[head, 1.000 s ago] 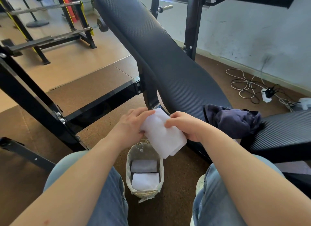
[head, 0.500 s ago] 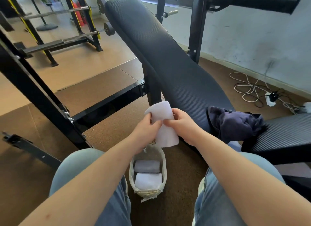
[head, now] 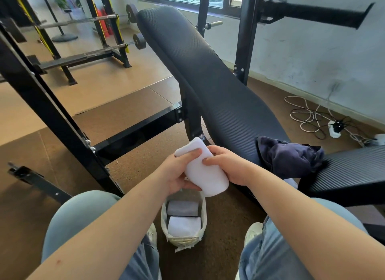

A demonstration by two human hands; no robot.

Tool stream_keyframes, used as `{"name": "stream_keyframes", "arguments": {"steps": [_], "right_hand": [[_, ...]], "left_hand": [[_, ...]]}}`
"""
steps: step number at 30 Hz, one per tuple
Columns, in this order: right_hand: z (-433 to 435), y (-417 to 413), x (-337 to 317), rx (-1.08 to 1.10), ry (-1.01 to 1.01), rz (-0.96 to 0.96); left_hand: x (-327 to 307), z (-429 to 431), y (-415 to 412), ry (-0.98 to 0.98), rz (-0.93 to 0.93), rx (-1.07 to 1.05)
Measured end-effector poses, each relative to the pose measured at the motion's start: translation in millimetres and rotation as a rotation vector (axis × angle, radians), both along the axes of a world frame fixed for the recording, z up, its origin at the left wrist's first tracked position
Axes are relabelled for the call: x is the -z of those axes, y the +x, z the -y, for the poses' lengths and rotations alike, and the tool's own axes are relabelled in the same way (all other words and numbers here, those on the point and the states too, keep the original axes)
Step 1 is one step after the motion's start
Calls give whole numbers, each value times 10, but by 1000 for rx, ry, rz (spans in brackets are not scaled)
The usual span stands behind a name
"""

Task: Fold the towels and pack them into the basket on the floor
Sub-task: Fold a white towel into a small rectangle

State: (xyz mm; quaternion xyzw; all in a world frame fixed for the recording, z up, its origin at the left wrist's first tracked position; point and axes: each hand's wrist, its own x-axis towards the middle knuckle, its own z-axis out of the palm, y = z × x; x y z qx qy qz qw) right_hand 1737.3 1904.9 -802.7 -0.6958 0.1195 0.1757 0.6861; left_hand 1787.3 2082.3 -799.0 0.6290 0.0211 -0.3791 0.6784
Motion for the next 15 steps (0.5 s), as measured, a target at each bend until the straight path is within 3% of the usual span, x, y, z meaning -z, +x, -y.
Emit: {"name": "stream_keyframes", "arguments": {"steps": [4,10,15], "right_hand": [[33,7,125,-14,-93,-46],[-69,21,409,259,384,-62],[-218,177,700,400,490,-41]], "left_hand": [[13,-33,79,-122,-123,-242],[186,-128,195,-299,-225,-334],[482,-141,261,-297,-356,-458]]}}
